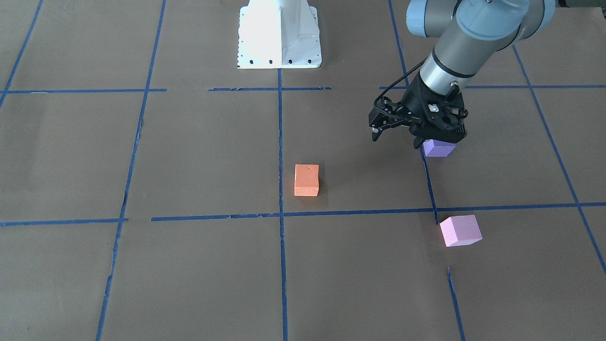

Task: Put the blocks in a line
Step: 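Swing the left gripper over to the orange cube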

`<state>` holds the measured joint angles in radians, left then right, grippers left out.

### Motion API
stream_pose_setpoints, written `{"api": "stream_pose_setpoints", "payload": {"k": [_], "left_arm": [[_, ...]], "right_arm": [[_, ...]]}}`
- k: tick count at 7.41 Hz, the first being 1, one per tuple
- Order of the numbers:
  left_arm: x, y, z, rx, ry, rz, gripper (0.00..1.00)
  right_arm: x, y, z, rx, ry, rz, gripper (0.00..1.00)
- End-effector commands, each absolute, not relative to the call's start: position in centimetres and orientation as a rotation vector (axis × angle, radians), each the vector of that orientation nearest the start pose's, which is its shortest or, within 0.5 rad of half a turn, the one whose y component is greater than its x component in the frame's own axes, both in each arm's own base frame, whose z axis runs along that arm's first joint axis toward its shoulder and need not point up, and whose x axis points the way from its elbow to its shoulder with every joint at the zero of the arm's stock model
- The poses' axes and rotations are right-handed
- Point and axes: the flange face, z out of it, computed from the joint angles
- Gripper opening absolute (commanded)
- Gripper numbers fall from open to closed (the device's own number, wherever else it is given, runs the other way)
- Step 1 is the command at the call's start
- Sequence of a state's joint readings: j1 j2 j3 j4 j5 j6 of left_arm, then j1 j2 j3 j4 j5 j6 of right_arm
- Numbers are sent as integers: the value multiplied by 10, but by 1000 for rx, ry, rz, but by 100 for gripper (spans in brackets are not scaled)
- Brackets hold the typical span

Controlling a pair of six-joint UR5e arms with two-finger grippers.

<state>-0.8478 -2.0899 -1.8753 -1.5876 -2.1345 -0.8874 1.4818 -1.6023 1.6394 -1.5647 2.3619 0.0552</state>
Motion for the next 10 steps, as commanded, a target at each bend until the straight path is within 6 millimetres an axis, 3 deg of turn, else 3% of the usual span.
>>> {"api": "stream_pose_setpoints", "payload": {"k": [1,2,6,7,10], "left_arm": [[390,-495,212,173,930,61,100],[431,-499,200,174,879,38,100],[515,-532,159,56,804,-47,100],[524,-534,160,41,794,-62,100],[572,-497,172,44,750,-50,100]], "right_arm": [[20,-485,639,-16,-791,-49,100],[19,-485,638,-17,-792,-50,100],[20,-485,638,-15,-791,-50,100],[19,-485,638,-16,-792,-49,100],[20,-484,639,-18,-791,-48,100]]}}
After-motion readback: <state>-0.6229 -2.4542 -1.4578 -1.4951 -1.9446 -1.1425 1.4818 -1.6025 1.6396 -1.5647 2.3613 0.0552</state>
